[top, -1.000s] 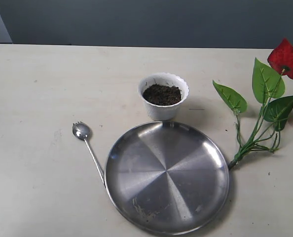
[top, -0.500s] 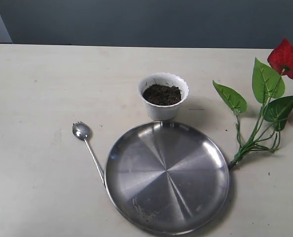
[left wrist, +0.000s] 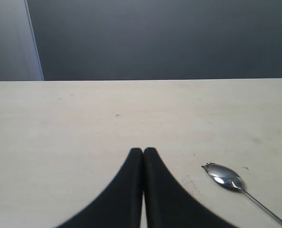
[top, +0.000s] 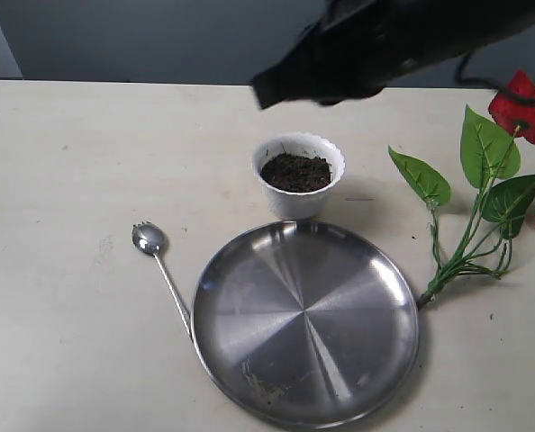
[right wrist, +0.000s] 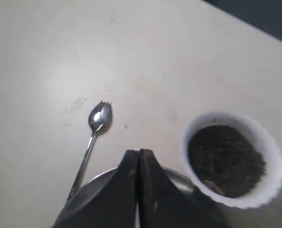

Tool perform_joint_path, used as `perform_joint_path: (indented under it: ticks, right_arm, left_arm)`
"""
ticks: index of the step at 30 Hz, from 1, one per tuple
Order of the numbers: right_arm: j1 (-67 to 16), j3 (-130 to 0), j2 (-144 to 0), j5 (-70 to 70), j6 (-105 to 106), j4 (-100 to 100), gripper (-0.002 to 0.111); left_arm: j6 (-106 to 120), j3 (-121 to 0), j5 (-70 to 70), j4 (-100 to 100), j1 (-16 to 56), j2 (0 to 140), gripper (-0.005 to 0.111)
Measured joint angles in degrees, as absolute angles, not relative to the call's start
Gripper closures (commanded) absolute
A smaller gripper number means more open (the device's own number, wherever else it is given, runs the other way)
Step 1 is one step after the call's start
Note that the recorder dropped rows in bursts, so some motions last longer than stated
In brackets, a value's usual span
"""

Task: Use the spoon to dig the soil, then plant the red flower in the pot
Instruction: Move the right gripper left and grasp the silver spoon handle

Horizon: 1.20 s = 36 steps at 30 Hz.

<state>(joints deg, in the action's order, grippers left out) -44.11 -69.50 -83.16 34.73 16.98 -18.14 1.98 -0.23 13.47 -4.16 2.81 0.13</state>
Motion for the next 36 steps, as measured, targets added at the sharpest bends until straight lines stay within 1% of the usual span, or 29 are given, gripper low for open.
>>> perform_joint_path:
  ticks: [4,6,7,10,11,12,29,36]
  right_arm:
    - [-50.3,-69.5,-91.6,29.9,15.9,-18.0,0.109]
    - [-52.7,-69.9,-95.6,28.7,15.6,-18.0,0.105]
    - [-53.4,-70.2,-97.1,28.7,15.5,-17.9,0.1]
    - [-55.2,-72.2,-102.3,29.6,15.4,-17.6,0.076]
    - [-55.7,-73.1,-103.8,30.5,15.4,-17.6,0.07]
    - [-56.1,-74.2,-105.3,31.4,15.3,-17.6,0.068]
    - [-57.4,-96.0,-124.1,48.9,8.0,-12.4,0.068]
    - [-57.9,-97.5,-127.7,49.3,7.6,-11.7,0.068]
  left_arm:
    - [2.0,-0.2,13.5,-4.2,2.8,0.1,0.106]
    - [2.0,-0.2,13.5,-4.1,2.8,0.1,0.106]
    - [2.0,-0.2,13.5,-4.1,2.8,0.1,0.106]
    - [2.0,-0.2,13.5,-4.1,2.8,0.1,0.106]
    - [2.0,-0.2,13.5,-4.1,2.8,0.1,0.106]
    - [2.0,-0.2,13.5,-4.1,2.8,0.1,0.106]
    - [2.0,-0.2,13.3,-4.1,2.8,0.1,0.106]
    - [2.0,-0.2,13.3,-4.1,2.8,0.1,0.106]
